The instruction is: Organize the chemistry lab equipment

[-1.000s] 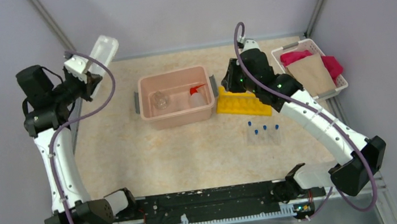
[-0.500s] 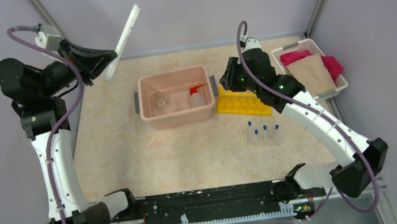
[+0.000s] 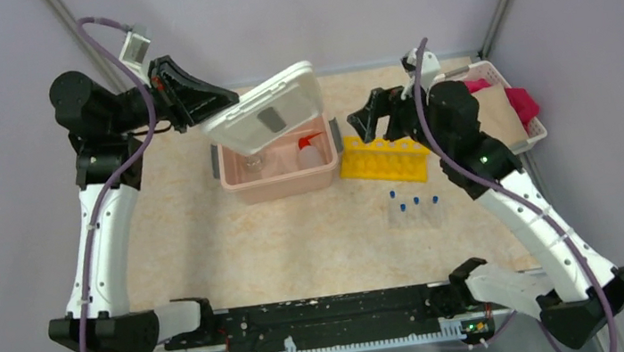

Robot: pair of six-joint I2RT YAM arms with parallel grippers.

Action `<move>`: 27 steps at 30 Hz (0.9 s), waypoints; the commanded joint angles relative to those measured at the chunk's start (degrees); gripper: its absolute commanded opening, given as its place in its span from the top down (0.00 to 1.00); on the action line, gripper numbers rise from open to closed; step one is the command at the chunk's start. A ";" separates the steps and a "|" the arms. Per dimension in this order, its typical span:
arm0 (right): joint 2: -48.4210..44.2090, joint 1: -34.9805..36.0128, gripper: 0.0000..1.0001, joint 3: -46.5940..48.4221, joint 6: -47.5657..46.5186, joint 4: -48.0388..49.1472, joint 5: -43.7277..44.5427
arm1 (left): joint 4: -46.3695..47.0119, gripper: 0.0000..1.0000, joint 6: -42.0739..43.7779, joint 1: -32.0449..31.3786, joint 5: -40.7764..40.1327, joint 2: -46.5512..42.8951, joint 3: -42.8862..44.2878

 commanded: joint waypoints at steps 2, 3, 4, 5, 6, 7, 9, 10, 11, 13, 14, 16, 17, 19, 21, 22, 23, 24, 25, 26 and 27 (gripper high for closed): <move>-7.70 0.01 0.01 -6.17 -16.70 16.06 -13.24 | 1.39 1.00 1.10 -2.11 6.00 -0.31 -1.64; -8.54 -0.09 0.01 -7.77 -18.12 18.48 -15.89 | 1.28 1.00 1.19 -2.31 6.77 -0.39 -2.10; -8.95 -0.28 0.01 -9.12 -19.58 20.30 -19.49 | 1.16 1.00 1.41 -2.49 7.34 -0.49 -2.64; -8.82 -0.56 0.01 -10.22 -20.92 21.75 -23.26 | 0.99 1.00 1.68 -2.64 7.86 -0.68 -3.13; -8.31 -0.93 0.01 -11.13 -21.75 22.73 -26.82 | 0.62 1.00 2.25 -2.82 8.51 -0.86 -3.57; -6.92 -1.33 0.01 -11.57 -23.43 23.22 -29.95 | -0.10 1.00 2.97 -2.98 9.39 -0.85 -3.79; -4.75 -1.57 0.01 -11.89 -25.21 23.33 -36.25 | -3.89 1.00 7.38 -3.14 10.28 -0.85 -3.90; -3.97 -1.58 0.01 -12.02 -25.77 23.31 -39.40 | -7.93 1.00 10.86 -3.22 10.22 -0.82 -3.93; -3.45 -1.60 0.01 -12.31 -25.78 25.33 -42.32 | -12.01 1.00 14.93 -3.27 9.87 -0.83 -4.12; -2.92 -1.65 0.01 -13.76 -23.09 29.99 -48.33 | -18.89 1.00 21.37 -3.32 8.49 -0.73 -5.19; -2.73 -1.59 0.01 -15.00 -20.21 33.61 -50.89 | -21.43 1.00 24.16 -3.36 7.96 -0.54 -5.67; -1.98 -1.63 0.01 -16.47 -17.18 35.07 -48.38 | -25.82 1.00 29.45 -3.41 6.68 -0.17 -6.57; -1.43 -1.64 0.01 -16.26 -16.96 33.84 -46.40 | -28.09 1.00 31.83 -3.41 6.02 0.13 -6.84; -0.13 -1.55 0.02 -14.92 -17.31 29.85 -44.13 | -33.03 1.00 37.96 -3.56 4.60 1.08 -6.96; 0.57 -1.43 0.03 -13.99 -16.34 26.41 -41.90 | -39.39 1.00 46.10 -3.78 1.03 2.16 -6.41; 0.60 -1.22 0.04 -14.16 -15.09 25.16 -39.41 | -41.76 1.00 49.08 -3.84 -1.16 2.68 -6.58; 0.57 -1.04 0.06 -14.42 -14.74 24.04 -37.35 | -44.66 0.93 53.29 -3.77 -2.89 3.16 -6.64; 0.28 -1.01 0.08 -15.02 -15.29 21.76 -36.28 | -47.71 0.86 57.37 -3.78 -4.08 3.50 -6.74; -1.17 -0.73 0.09 -16.09 -15.61 21.17 -34.62 | -50.02 0.79 60.45 -3.76 -5.03 3.69 -7.10; -2.71 -0.47 0.09 -17.59 -14.99 21.41 -31.63 | -52.35 0.68 63.84 -3.76 -5.42 3.80 -7.65; -3.93 -0.42 0.09 -18.21 -13.74 21.00 -29.92 | -55.02 0.59 67.33 -3.84 -5.67 3.74 -8.30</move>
